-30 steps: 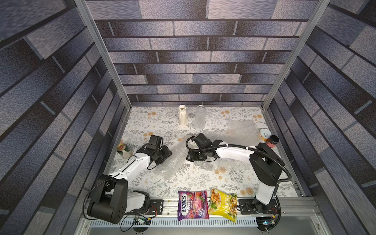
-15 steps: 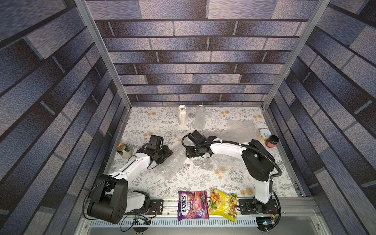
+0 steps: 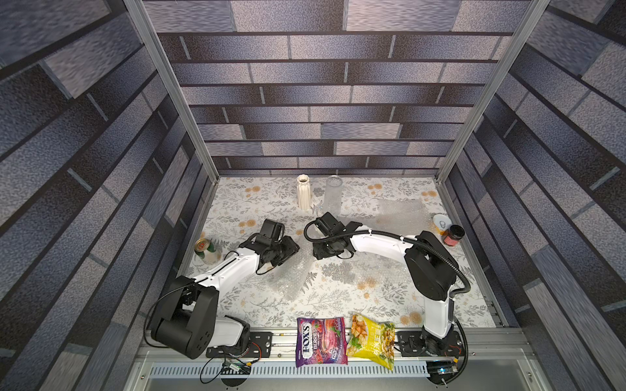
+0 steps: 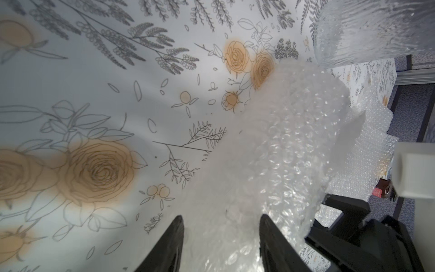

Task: Unwrap the vase from the bubble wrap
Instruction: Move the bubble wrap to the center of the board.

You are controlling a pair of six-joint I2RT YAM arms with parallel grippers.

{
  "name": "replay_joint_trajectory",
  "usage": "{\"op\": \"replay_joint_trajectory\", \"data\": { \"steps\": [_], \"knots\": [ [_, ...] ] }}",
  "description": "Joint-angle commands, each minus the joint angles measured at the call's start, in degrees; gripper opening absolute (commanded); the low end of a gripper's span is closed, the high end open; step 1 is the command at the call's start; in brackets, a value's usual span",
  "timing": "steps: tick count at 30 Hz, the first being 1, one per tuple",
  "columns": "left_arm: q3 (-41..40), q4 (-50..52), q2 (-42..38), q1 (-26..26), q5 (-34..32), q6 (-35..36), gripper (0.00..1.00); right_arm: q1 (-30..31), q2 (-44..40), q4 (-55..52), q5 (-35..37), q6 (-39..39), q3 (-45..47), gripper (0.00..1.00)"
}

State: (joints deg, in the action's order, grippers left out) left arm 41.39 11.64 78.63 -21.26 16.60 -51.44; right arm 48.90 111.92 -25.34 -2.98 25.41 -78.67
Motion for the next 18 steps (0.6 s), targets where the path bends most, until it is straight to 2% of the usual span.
{"op": "replay_joint_trajectory", "data": {
  "steps": [1,18],
  "knots": [
    [1.24,-1.17,2.59,-2.42,4.88,-1.18,0.53,-0.79,-0.37,4.16,-0.94,-0.62,-2.05,0.54],
    [6.36,-7.10,9.37,-8.52,7.42,-4.18,0.53,-5.00,-2.75,4.24,-1.52,-2.36,-0.91,0.55]
  ]
}}
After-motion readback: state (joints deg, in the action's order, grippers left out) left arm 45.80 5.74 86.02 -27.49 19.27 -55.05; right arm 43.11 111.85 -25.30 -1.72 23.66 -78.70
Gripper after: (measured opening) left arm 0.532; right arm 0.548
